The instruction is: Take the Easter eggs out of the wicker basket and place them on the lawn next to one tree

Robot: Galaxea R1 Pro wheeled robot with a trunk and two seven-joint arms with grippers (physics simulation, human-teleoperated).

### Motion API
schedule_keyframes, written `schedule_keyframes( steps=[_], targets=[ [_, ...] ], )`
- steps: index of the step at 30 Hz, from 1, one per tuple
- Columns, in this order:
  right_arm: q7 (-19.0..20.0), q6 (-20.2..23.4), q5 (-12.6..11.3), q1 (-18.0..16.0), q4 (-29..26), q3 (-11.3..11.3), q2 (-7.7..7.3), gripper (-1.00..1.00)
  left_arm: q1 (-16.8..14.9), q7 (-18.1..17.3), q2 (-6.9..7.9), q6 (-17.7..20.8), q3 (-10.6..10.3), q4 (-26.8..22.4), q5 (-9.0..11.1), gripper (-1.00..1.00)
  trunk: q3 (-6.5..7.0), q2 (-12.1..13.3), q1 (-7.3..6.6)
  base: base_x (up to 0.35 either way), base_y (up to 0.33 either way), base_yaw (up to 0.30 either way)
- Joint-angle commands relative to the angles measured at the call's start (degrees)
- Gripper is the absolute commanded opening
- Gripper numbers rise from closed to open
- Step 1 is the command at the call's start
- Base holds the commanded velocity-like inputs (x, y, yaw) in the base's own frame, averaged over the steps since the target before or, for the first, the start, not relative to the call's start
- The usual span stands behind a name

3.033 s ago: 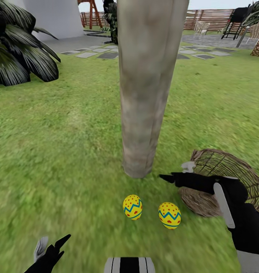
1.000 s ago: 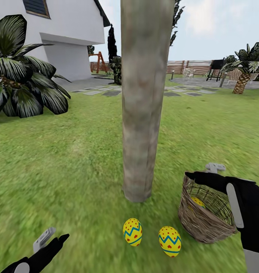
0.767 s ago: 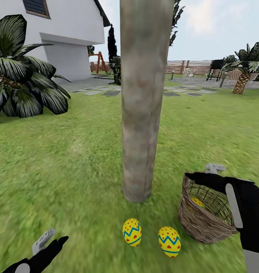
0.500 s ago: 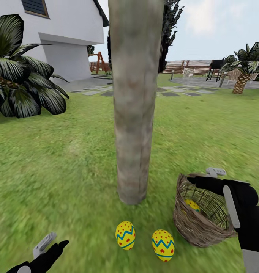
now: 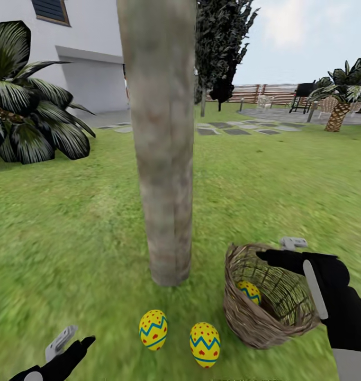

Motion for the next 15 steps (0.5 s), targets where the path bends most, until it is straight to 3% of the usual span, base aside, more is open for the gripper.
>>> schedule_keyframes(
  steps=[1, 8, 15],
  targets=[
    [-0.16, 0.24, -0.41, -0.02, 0.03, 0.21, -0.02, 1.0, -0.04, 0.52, 0.0, 0.3, 0.03, -0.11, 0.6, 1.0, -0.05, -0.02, -0.03, -0.143, -0.31, 0.189],
    [-0.12, 0.24, -0.41, -0.02, 1.79, 2.2, 0.05, 1.0, -0.07, 0.54, 0.0, 0.3, 0.32, -0.11, 0.61, 1.0, -0.05, -0.02, -0.03, -0.182, -0.3, 0.238],
    [-0.16, 0.24, -0.36, -0.02, 4.6, 5.48, 0.09, 1.0, -0.08, 0.54, 0.07, 0.3, 0.47, -0.11, 0.57, 1.0, -0.05, -0.02, -0.03, -0.189, -0.297, 0.067]
  ],
)
